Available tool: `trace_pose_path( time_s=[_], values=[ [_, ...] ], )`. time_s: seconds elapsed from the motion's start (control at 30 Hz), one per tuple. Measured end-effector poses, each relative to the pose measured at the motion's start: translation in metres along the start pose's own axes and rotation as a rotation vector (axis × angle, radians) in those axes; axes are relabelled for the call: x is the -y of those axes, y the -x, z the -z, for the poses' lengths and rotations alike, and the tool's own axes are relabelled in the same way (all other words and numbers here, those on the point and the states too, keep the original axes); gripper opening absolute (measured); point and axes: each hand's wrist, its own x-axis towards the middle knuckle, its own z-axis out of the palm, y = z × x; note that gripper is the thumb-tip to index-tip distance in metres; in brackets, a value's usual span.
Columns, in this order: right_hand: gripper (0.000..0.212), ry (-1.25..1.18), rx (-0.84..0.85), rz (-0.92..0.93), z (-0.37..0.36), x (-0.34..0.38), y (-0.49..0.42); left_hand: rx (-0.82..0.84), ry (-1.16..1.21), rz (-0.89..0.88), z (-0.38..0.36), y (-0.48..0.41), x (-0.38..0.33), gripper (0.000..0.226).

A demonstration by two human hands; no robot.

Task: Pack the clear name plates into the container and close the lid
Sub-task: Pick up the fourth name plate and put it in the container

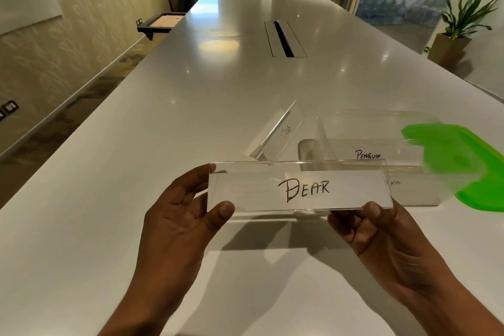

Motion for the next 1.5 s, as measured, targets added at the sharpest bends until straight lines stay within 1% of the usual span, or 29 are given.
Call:
trace_pose_path(
  time_s=[0.07,0.13,0.27,0.4,0.53,0.63,0.73,0.77,0.8,0.9,0.93,1.03,1.1,1.23,1.33,1.4,1.5],
  values=[
    [0.047,0.008,0.007,0.006,0.000,0.002,-0.002,0.005,0.009,-0.013,0.000,0.000,-0.002,0.069],
    [0.054,0.040,0.041,0.009,-0.001,0.004,-0.004,0.004,0.015,-0.019,-0.001,0.000,-0.004,0.072],
    [0.055,0.074,0.079,0.013,-0.002,0.008,-0.008,-0.005,0.011,-0.033,-0.002,0.000,-0.006,0.073],
    [0.055,0.061,0.054,-0.001,0.000,0.008,-0.008,-0.006,0.015,-0.037,-0.002,0.000,-0.006,0.072],
    [0.062,0.058,0.025,-0.013,0.000,0.006,-0.007,0.002,0.010,-0.035,-0.001,0.000,-0.007,0.067],
    [0.061,0.074,0.022,-0.007,-0.004,0.008,-0.004,0.001,0.020,-0.038,-0.001,0.000,-0.008,0.064],
    [0.048,0.117,0.062,0.033,-0.007,0.012,0.001,0.004,0.034,-0.049,-0.001,0.001,-0.008,0.067],
    [0.048,0.134,0.076,0.045,-0.008,0.014,0.003,0.004,0.038,-0.051,-0.001,0.000,-0.008,0.068],
    [0.054,0.154,0.078,0.051,-0.007,0.016,0.004,0.004,0.038,-0.050,-0.001,0.000,-0.009,0.070],
    [0.089,0.234,0.063,0.063,-0.003,0.025,0.001,0.002,0.043,-0.052,-0.002,-0.001,-0.010,0.067],
    [0.096,0.271,0.071,0.075,-0.002,0.031,-0.001,0.004,0.045,-0.054,-0.002,-0.001,-0.011,0.066],
    [0.101,0.419,0.062,0.160,-0.002,0.050,-0.004,0.024,0.032,-0.056,-0.005,0.000,-0.012,0.065],
    [0.094,0.603,0.100,0.233,-0.005,0.064,-0.004,0.040,0.029,-0.049,-0.007,0.000,-0.011,0.067],
    [0.080,1.190,0.277,0.301,-0.019,0.076,0.002,0.055,-0.040,-0.034,-0.013,-0.001,-0.004,0.073],
    [0.072,1.552,0.300,0.342,-0.028,0.073,0.007,0.064,-0.057,-0.035,-0.019,-0.002,-0.001,0.075],
    [0.069,1.664,0.307,0.369,-0.032,0.071,0.007,0.065,-0.061,-0.052,-0.021,-0.004,-0.002,0.075],
    [0.065,1.694,0.310,0.341,-0.033,0.074,0.008,0.088,-0.082,-0.078,-0.025,-0.005,-0.002,0.072]
  ],
)
